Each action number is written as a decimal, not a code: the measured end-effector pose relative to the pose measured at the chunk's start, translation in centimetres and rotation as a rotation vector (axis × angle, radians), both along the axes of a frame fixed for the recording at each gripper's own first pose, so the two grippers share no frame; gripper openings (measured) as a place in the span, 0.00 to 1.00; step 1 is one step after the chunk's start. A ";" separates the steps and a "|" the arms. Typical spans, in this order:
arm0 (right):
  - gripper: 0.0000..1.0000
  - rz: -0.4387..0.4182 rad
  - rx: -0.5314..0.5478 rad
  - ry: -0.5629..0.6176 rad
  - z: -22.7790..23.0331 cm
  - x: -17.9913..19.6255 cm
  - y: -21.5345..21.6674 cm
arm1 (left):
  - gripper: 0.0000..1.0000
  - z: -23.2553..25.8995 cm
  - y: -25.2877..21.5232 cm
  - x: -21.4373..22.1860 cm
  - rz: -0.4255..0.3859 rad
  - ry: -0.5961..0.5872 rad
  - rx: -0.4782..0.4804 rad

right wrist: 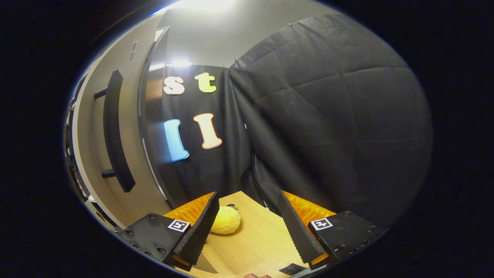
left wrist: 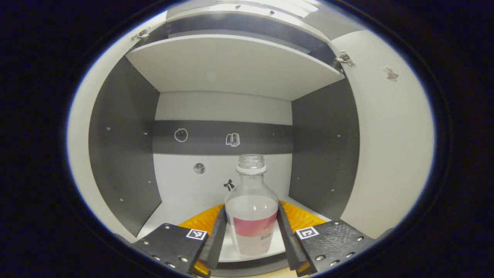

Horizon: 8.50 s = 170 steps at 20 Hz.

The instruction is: Grasp the bottle in the cabinet with the left hand and place it on the coaster, then close the right door with the right hand and the left door with the left hand.

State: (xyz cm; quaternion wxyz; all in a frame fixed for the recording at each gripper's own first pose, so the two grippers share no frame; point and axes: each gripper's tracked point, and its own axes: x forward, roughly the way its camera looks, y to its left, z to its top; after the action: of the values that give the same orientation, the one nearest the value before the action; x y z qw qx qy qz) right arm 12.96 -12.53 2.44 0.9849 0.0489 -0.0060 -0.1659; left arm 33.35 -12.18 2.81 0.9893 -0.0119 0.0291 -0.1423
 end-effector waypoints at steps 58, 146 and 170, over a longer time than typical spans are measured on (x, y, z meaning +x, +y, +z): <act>0.98 0.075 -0.062 0.162 -4.4 -13.2 5.1 | 0.77 -35.1 -1.2 -33.3 -0.162 0.364 0.079; 0.91 0.599 -0.162 0.050 8.3 -0.1 25.5 | 0.94 -0.8 29.6 -35.7 0.609 -0.018 0.014; 0.96 0.296 -0.086 0.066 3.3 -6.4 21.1 | 0.94 3.1 37.7 -23.7 0.300 -0.070 0.001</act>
State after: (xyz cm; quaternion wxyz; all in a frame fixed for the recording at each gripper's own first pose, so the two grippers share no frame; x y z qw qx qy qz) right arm 6.58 8.54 5.70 0.9994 0.0018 0.0267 -0.0202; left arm 9.66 25.53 5.88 0.9999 -0.0106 -0.0075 0.0070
